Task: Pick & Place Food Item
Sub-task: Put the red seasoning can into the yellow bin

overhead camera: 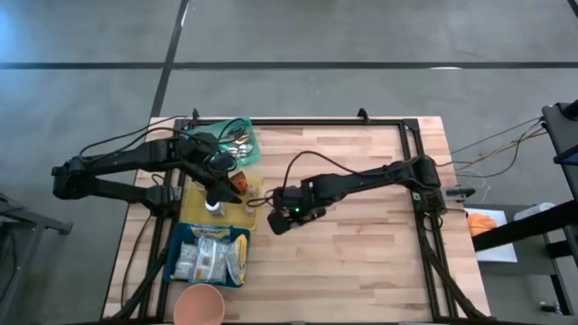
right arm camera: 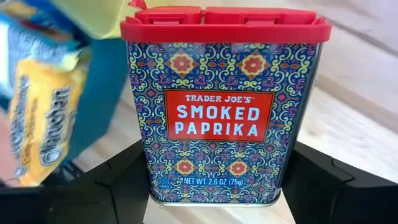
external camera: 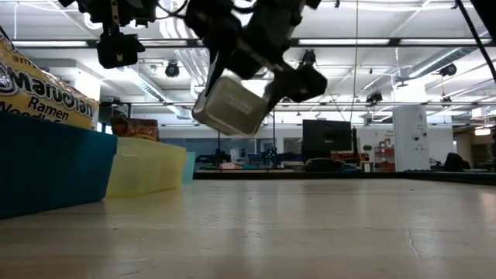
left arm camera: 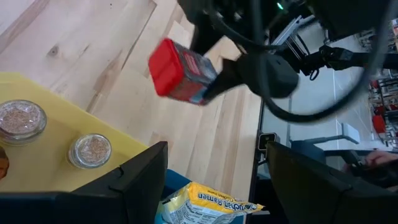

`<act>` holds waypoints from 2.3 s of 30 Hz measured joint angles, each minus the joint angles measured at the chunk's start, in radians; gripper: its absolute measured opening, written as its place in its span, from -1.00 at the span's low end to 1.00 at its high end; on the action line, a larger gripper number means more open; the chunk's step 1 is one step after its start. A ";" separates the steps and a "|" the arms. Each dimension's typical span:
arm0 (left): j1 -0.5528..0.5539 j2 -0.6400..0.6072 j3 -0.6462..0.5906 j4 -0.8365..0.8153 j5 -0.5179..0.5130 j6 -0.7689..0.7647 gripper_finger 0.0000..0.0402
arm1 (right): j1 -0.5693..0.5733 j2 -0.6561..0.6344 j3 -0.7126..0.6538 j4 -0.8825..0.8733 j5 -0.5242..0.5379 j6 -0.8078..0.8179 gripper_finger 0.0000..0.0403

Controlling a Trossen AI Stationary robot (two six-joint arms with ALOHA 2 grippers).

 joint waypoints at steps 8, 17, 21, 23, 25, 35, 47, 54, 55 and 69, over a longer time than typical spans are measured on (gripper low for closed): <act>0.000 0.001 0.000 0.000 0.000 0.000 0.38 | 0.039 -0.054 0.036 -0.018 0.113 -0.080 0.39; 0.000 0.001 0.000 0.000 0.000 0.000 0.38 | 0.128 -0.153 0.034 -0.083 0.201 -0.222 0.39; 0.000 0.001 0.000 0.000 0.000 0.000 0.38 | 0.169 -0.203 0.033 -0.083 0.245 -0.341 0.39; 0.000 0.001 0.000 0.000 0.000 0.001 0.38 | 0.196 -0.221 0.032 -0.077 0.294 -0.382 0.39; 0.000 0.001 0.000 -0.002 0.000 0.001 0.38 | 0.218 -0.234 0.031 -0.072 0.316 -0.430 0.39; 0.000 0.002 0.000 -0.002 0.000 0.001 0.38 | 0.314 -0.245 0.027 -0.093 0.362 -0.699 0.39; 0.000 0.001 0.000 0.000 -0.001 0.000 0.38 | 0.321 -0.245 0.025 -0.045 0.360 -0.862 0.39; 0.000 0.009 0.000 0.054 -0.071 -0.374 0.38 | 0.311 -0.243 0.025 0.042 0.318 -0.932 0.39; 0.000 0.013 0.000 0.063 -0.110 -0.438 0.38 | 0.309 -0.243 0.025 0.035 0.342 -0.912 0.39; -0.012 0.084 -0.065 0.079 -0.102 -1.080 0.38 | 0.227 -0.240 -0.001 -0.042 0.462 -0.802 0.39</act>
